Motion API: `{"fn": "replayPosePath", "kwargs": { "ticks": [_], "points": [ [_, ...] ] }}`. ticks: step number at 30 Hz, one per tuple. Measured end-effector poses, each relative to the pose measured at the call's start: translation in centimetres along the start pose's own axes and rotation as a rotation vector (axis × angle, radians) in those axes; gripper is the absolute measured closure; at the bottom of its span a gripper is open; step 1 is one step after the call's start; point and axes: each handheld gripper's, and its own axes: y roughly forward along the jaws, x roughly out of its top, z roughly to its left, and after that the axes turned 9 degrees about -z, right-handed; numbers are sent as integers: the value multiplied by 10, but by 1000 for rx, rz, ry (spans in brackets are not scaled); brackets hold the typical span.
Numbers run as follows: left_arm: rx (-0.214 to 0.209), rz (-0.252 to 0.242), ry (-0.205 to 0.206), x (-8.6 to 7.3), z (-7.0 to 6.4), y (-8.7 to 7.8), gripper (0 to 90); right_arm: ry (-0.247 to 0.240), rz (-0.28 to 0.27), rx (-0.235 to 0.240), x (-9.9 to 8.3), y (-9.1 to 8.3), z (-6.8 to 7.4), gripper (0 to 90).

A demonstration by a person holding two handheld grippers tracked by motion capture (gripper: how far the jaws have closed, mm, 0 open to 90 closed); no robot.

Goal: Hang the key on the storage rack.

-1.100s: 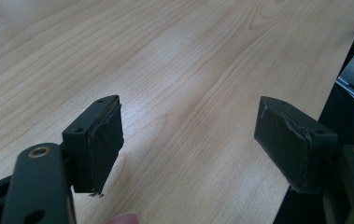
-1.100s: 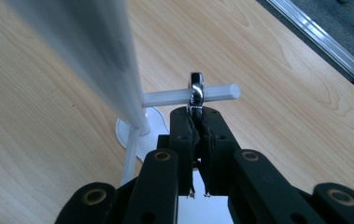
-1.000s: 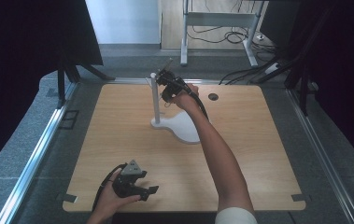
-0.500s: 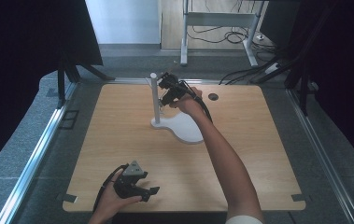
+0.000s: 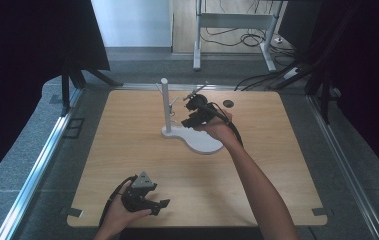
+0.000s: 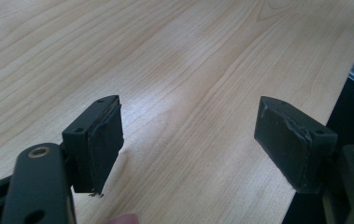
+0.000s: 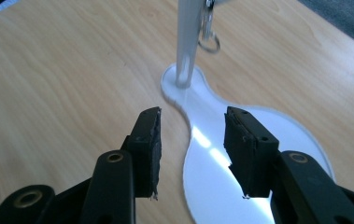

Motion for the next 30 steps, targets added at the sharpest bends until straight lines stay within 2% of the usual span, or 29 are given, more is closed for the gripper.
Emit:
{"fn": "replayPosePath", "kwargs": {
  "ticks": [1,2,3,4,5,6,7,9,10,11,19,21,23,25,27,30],
  "points": [
    [2,1,1,0,1,0,241,7,-14,9,-13,-8,0,559],
    [5,2,1,0,1,0,241,7,-14,9,-13,-8,0,559],
    [7,0,-2,0,1,0,241,19,-30,15,-28,-15,-1,555],
    [7,0,-2,0,1,0,241,19,-30,15,-28,-15,-1,555],
    [11,5,0,0,1,0,241,29,-51,24,-45,-24,-1,552],
    [11,5,0,0,1,0,241,29,-51,24,-45,-24,-1,552],
    [14,6,1,-1,0,1,241,41,-66,28,-59,-31,-2,546],
    [17,12,5,-1,-1,2,241,49,-75,24,-74,-37,-2,538],
    [17,12,5,-1,-1,2,241,49,-75,24,-74,-37,-2,538],
    [17,15,6,-1,-1,3,241,54,-88,11,-92,-44,-2,534],
    [26,31,8,-2,-3,8,241,101,-105,-23,-155,-63,-6,519],
    [26,32,9,-2,-3,8,241,106,-103,-26,-160,-64,-6,518],
    [31,34,8,-2,-3,9,241,129,-98,-36,-180,-67,-9,514],
    [33,32,5,-2,-3,9,241,141,-103,-40,-189,-68,-10,511],
    [35,30,4,-2,-3,9,241,155,-114,-42,-195,-68,-11,511],
    [34,30,8,-2,-3,8,241,150,-93,-47,-197,-67,-11,502]
  ]
}}
